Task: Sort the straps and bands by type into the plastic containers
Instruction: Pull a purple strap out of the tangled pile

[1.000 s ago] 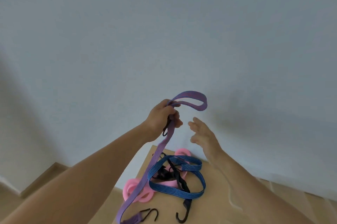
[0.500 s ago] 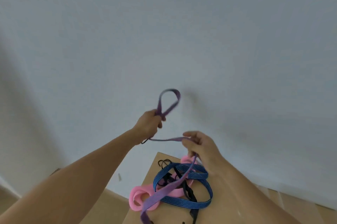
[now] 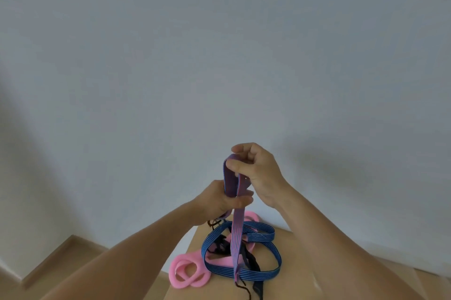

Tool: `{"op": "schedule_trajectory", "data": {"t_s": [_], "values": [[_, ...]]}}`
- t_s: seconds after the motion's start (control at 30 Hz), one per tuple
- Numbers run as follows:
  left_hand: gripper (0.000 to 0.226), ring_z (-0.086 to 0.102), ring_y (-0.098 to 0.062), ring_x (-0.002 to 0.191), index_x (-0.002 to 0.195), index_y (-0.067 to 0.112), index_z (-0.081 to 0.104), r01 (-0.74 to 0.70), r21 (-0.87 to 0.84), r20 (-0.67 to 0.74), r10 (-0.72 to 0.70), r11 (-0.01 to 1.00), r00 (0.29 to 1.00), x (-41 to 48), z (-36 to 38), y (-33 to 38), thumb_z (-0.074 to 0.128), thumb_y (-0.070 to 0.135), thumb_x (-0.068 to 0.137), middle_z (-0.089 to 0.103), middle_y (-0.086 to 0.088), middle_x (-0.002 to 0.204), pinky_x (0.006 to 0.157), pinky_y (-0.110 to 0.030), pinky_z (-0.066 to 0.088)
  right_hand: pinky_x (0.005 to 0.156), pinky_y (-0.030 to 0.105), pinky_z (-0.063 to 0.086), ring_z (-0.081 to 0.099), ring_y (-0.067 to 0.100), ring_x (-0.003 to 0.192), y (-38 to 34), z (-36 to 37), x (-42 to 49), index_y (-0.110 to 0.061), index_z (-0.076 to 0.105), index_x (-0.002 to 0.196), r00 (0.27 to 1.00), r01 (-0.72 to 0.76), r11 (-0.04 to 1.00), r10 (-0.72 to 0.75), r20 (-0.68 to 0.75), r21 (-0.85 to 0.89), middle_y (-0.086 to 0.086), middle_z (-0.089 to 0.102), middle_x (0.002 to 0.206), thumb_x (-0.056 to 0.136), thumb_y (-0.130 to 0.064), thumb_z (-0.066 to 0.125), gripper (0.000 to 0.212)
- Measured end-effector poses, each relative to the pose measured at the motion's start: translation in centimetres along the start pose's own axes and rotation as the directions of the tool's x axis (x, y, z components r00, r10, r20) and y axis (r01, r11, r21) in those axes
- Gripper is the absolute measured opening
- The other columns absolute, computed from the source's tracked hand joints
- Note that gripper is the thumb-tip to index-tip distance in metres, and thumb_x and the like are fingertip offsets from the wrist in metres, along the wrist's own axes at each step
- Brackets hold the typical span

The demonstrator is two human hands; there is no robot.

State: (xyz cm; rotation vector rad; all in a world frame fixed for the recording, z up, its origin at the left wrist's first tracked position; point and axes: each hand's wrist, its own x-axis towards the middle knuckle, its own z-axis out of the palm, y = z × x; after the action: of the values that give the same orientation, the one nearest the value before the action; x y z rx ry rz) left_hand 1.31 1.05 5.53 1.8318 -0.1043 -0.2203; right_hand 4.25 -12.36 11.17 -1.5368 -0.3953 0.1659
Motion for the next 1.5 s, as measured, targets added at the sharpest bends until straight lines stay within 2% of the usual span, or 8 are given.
{"op": "schedule_trajectory", "data": {"t_s": [0.3,0.5,0.67,0.77,0.9,1.07,1.23,1.5], "values": [[0.016,0.06,-0.028,0.085,0.083,0.008,0.064,0.062,-0.335,-0.133,-0.112,0.94,0.985,0.7,-0.8,1.6,0.058,0.015,0.096,0.07,-0.01,0.076,0.074,-0.034,0.05,0.083,0.017,0.041,0.056,0.002,0.107,3.2,-3.0,-0.7,-0.024,0.058,0.115,0.918,0.069,0.968,-0.157,-0.365,-0.241,-0.009,0.06,0.116,0.086,-0.023,0.071,0.031],[0.016,0.06,-0.031,0.064,0.086,0.005,0.055,-0.136,-0.759,-0.158,0.023,0.636,0.987,1.2,-2.0,5.5,0.049,0.008,0.1,0.054,-0.009,0.07,0.069,-0.045,0.055,0.091,0.03,0.051,0.067,0.009,0.092,8.4,-0.6,-4.3,-0.002,0.064,0.11,0.924,-0.277,0.952,0.302,0.234,-0.132,0.004,0.07,0.095,0.091,-0.043,0.062,0.045],[0.023,0.04,-0.019,0.046,0.078,0.012,0.048,-0.144,-0.158,-0.522,0.042,0.977,0.852,1.6,-5.0,5.3,0.066,0.02,0.09,0.042,-0.005,0.06,0.05,-0.032,0.039,0.073,0.036,0.055,0.065,0.015,0.065,8.4,-1.7,-4.9,-0.003,0.063,0.104,0.914,-0.258,0.938,0.315,0.256,-0.233,0.01,0.07,0.083,0.092,-0.016,0.066,0.018],[0.037,0.039,-0.016,0.047,0.078,0.01,0.053,0.025,0.174,-0.365,0.041,0.984,0.93,0.4,-5.6,2.9,0.074,0.041,0.084,0.044,0.001,0.056,0.049,-0.031,0.036,0.065,0.016,0.05,0.065,0.006,0.067,6.1,-2.2,-3.6,-0.015,0.067,0.1,0.98,-0.161,0.96,0.183,0.079,-0.228,0.001,0.072,0.088,0.085,-0.01,0.073,0.017],[0.043,0.048,-0.008,0.051,0.084,0.011,0.061,0.022,0.165,0.025,-0.027,0.986,0.999,-1.7,-3.4,1.0,0.067,0.053,0.083,0.055,0.004,0.064,0.053,-0.019,0.041,0.069,0.017,0.05,0.064,0.005,0.072,3.3,-1.8,-2.0,-0.022,0.069,0.095,0.995,-0.007,0.989,-0.008,-0.102,-0.149,-0.004,0.073,0.08,0.079,-0.012,0.08,0.023],[0.01,0.047,-0.014,0.045,0.1,0.004,0.059,-0.023,-0.019,0.026,0.024,1.0,0.999,-1.8,-0.8,0.3,0.062,0.007,0.09,0.056,-0.001,0.054,0.049,-0.025,0.04,0.079,0.023,0.051,0.062,0.004,0.09,3.8,0.0,-1.9,-0.027,0.062,0.101,0.946,0.026,0.998,-0.044,-0.321,-0.061,-0.003,0.066,0.098,0.082,-0.022,0.077,0.024],[0.013,0.057,-0.012,0.075,0.105,0.01,0.055,-0.146,0.254,0.007,0.149,0.956,0.989,-0.8,0.6,0.6,0.05,0.008,0.092,0.064,-0.007,0.085,0.073,-0.026,0.048,0.074,0.029,0.05,0.063,0.013,0.09,4.0,1.6,-1.8,-0.029,0.061,0.104,0.971,-0.145,0.967,0.179,-0.155,0.21,-0.003,0.065,0.099,0.091,-0.053,0.057,0.027],[0.023,0.048,-0.012,0.066,0.076,0.014,0.053,-0.174,0.471,0.188,0.094,0.865,0.978,-0.4,1.7,0.1,0.045,0.006,0.096,0.056,-0.004,0.075,0.063,-0.016,0.041,0.091,0.025,0.046,0.061,0.008,0.101,5.1,0.6,-2.6,-0.035,0.045,0.136,0.977,-0.147,0.987,0.135,-0.165,-0.06,0.005,0.063,0.118,0.093,-0.036,0.063,0.048]]}}
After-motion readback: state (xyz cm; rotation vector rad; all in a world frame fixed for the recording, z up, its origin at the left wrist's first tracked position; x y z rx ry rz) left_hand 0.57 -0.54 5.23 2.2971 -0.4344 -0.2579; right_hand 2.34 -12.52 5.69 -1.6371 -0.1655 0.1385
